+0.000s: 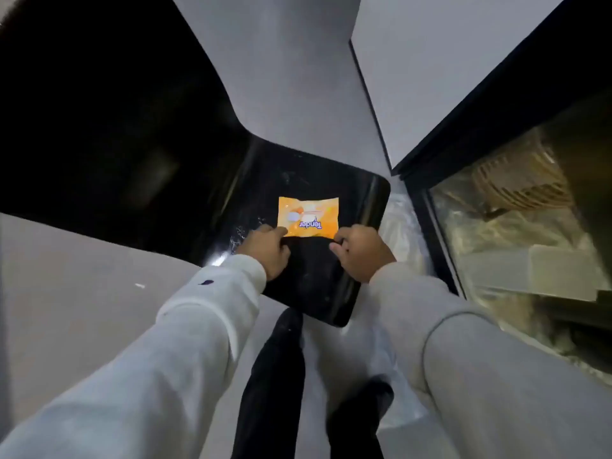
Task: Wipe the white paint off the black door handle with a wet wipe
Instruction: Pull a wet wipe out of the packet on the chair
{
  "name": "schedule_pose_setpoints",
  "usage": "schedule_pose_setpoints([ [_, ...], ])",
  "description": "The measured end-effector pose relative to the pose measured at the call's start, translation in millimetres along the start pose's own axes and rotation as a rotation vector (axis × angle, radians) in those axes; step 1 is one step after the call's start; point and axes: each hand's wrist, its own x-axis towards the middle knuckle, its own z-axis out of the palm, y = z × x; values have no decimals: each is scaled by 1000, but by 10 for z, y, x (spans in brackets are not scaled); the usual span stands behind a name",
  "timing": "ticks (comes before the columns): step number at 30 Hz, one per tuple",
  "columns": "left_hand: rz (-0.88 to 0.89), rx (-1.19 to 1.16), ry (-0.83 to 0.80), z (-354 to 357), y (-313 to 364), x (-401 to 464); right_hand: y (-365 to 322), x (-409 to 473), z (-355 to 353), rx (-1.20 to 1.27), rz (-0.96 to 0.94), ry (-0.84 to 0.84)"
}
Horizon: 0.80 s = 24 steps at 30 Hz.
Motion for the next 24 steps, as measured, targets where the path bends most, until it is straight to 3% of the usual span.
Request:
schedule_pose_setpoints([
  [5, -77, -242, 19, 230, -185, 539, -53, 679, 374, 22, 71, -43],
  [10, -123, -478, 40, 429, -233, 794, -121, 1052, 599, -91, 47, 32],
  [18, -186, -587, 82, 526, -278, 984, -126, 1269, 625, -313, 70, -49],
  [24, -298, -804, 117, 488, -305, 1034, -204, 1305, 685, -434, 25, -113],
])
